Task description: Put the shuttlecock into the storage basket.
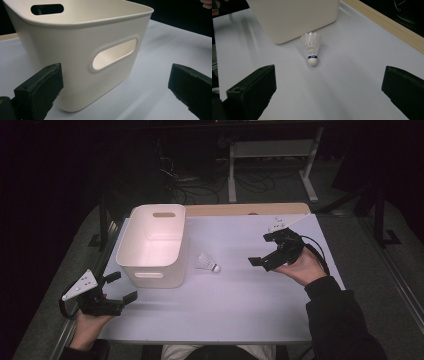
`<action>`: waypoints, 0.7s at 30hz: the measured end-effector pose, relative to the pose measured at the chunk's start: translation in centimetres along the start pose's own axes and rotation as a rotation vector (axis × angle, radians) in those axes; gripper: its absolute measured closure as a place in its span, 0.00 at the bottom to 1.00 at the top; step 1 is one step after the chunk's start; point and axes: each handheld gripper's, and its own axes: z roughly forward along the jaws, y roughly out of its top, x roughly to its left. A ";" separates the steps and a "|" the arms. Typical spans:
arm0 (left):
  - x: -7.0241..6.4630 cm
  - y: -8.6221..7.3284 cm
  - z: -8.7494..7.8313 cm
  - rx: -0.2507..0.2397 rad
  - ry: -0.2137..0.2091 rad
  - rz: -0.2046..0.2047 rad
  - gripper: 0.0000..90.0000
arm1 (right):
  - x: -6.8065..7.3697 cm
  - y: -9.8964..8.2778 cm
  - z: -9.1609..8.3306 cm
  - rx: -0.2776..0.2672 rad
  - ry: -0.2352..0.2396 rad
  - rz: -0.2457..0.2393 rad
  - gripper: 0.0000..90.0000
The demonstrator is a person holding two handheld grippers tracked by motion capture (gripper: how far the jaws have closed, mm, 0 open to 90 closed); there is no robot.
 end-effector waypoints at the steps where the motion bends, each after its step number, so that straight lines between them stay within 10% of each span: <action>1: 0.0 0.0 0.0 -0.002 0.000 -0.001 0.00 | 0.0 0.1 0.1 0.001 0.001 -0.003 0.00; 21: 0.0 0.0 0.0 -0.001 -0.002 -0.001 0.00 | 0.0 1.6 2.9 0.050 0.038 -0.022 0.00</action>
